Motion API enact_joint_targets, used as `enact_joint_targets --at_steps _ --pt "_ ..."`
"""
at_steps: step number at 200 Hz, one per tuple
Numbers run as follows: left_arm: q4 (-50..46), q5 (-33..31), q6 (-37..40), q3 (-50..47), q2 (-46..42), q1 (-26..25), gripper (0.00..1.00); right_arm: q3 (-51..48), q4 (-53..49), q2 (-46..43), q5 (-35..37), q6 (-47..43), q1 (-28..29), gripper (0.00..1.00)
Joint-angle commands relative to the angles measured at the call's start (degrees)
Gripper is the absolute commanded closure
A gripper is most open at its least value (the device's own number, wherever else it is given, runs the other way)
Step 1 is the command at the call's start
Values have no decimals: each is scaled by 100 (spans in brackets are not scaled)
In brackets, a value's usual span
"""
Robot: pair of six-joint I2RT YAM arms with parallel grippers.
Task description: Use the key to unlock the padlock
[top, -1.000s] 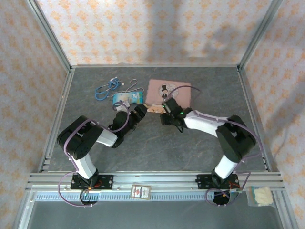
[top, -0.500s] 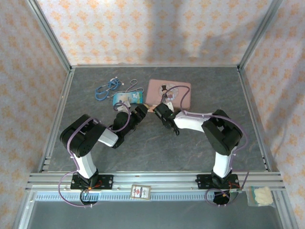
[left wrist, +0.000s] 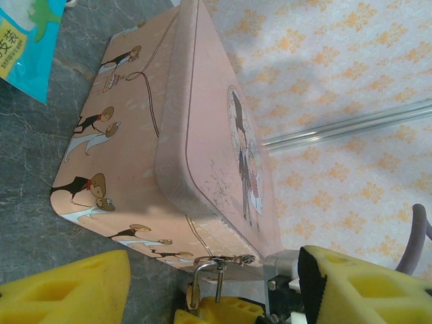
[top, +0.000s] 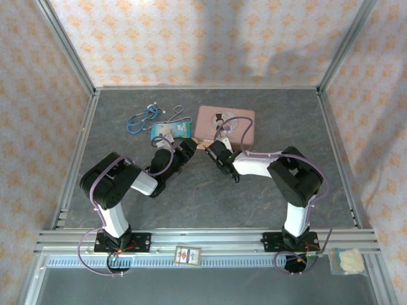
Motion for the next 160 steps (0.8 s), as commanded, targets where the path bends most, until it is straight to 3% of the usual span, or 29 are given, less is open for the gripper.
enact_joint_targets --at_steps 1,50,108,160 --pt "274 35 -16 -107 -65 19 36 -184 217 -20 155 -133 2 72" --pt "354 43 3 -138 -81 35 36 -125 218 -383 -56 -762 -89 100" --pt "694 180 -86 -291 9 115 36 -205 351 -851 -1292 -2367 -514 100" --pt "821 424 -104 -270 72 212 36 -444 710 -1204 -2385 -3245 -1053 100"
